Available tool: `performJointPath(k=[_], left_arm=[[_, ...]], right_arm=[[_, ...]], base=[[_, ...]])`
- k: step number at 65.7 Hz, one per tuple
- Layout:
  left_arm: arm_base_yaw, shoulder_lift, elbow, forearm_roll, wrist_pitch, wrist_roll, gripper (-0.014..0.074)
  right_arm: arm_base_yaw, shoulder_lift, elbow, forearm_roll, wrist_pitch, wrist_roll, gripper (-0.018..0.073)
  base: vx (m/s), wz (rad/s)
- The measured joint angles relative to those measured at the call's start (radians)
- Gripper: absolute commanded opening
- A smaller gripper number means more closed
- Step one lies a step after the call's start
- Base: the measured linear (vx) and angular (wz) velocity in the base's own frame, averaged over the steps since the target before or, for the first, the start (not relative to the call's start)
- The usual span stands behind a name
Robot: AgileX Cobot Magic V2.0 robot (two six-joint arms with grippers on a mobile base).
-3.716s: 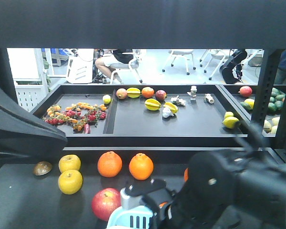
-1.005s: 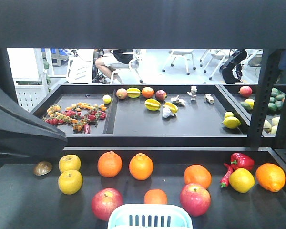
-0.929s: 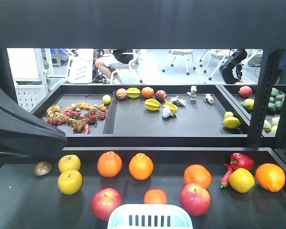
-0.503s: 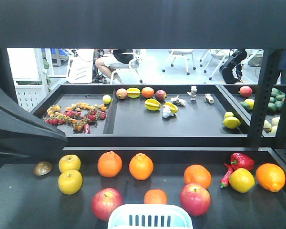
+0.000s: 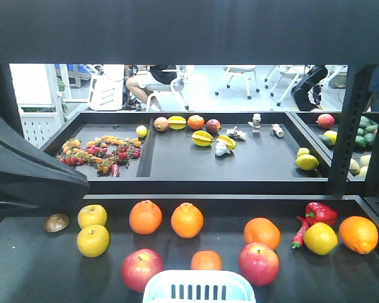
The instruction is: Pick three apples into basket with both arms
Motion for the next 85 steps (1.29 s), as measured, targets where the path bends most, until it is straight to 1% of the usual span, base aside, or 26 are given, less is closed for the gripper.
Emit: performJointPath(k=[9, 17, 38, 57, 62, 66, 75, 79, 85], left_arm=[[0.000, 0.000, 0.000, 0.000, 0.000, 0.000, -0.0008], [0.000, 0.000, 0.000, 0.000, 0.000, 0.000, -0.0008], [0.000, 0.000, 0.000, 0.000, 0.000, 0.000, -0.0008], [0.000, 0.000, 0.000, 0.000, 0.000, 0.000, -0.0008], [0.000, 0.000, 0.000, 0.000, 0.000, 0.000, -0.0008], [0.000, 0.000, 0.000, 0.000, 0.000, 0.000, -0.0008], [0.000, 0.000, 0.000, 0.000, 0.000, 0.000, -0.0008], [0.000, 0.000, 0.000, 0.000, 0.000, 0.000, -0.0008], [0.000, 0.000, 0.000, 0.000, 0.000, 0.000, -0.0008]], right_arm=[[0.000, 0.034, 0.000, -0.033, -0.070, 0.044, 0.0719], [0.000, 0.110, 0.000, -0.043, -0.099, 0.062, 0.0718], [0.000, 0.294, 0.000, -0.044, -0.181, 0.063, 0.0708], [-0.005, 0.323, -0.012, -0.029, -0.202, 0.062, 0.0701], [-0.033, 0.335, -0.022, -0.022, -0.199, 0.058, 0.0700], [-0.070, 0.343, -0.031, -0.014, -0.192, 0.053, 0.0699], [-0.160, 0.349, -0.049, 0.017, -0.177, 0.002, 0.0694], [-0.179, 0.349, -0.052, 0.026, -0.179, -0.011, 0.0693], [-0.185, 0.350, -0.052, 0.036, -0.194, -0.023, 0.0691]], base=[[0.00, 0.00], [0.00, 0.00], [0.00, 0.00], [0.00, 0.00], [0.00, 0.00], [0.00, 0.00], [0.00, 0.00], [0.00, 0.00], [0.00, 0.00]])
